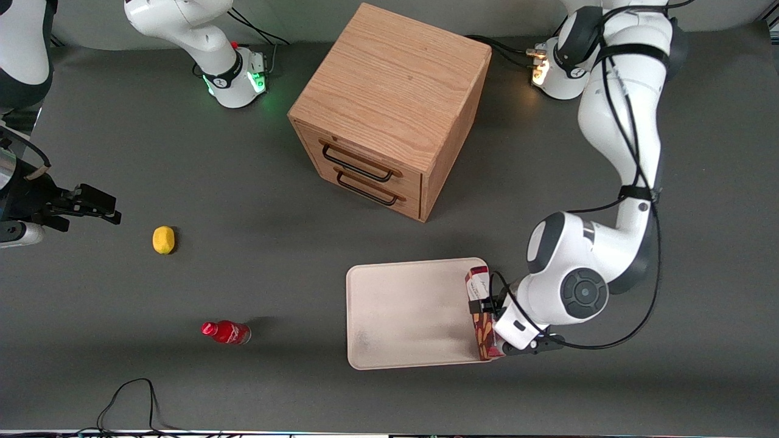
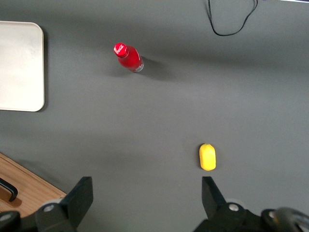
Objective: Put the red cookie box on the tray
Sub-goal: 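Open the left gripper to release the box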
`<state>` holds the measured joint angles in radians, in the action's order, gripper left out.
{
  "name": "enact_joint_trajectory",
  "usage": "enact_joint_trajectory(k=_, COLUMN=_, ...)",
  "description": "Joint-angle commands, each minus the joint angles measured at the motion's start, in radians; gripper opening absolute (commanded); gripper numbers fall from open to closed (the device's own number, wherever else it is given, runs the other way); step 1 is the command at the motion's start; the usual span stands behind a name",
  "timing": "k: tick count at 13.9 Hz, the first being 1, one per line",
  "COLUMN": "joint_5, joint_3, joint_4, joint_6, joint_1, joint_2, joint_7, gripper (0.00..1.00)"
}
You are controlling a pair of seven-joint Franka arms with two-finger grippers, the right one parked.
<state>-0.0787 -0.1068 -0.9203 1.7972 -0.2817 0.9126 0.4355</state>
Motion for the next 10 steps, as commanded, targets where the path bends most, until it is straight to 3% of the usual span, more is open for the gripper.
enact_joint_trajectory(k=1, joint_5=0.036, joint_3=0.007, joint_4=-0.113, joint_6=-0.062, joint_1=0.007, joint_2=-0.151, joint_7=-0.006, gripper=1.00)
enact_joint_trajectory(k=7, joint_5=0.045, joint_3=0.010, joint_4=-0.576, joint_6=-0.041, joint_1=0.102, joint_2=-0.587, joint_7=-0.164, gripper=1.00)
enact_joint_trajectory(k=10, joint_5=0.065, joint_3=0.010, joint_4=-0.657, joint_6=-0.148, joint_1=0.194, joint_2=-0.740, joint_7=-0.271, gripper=1.00)
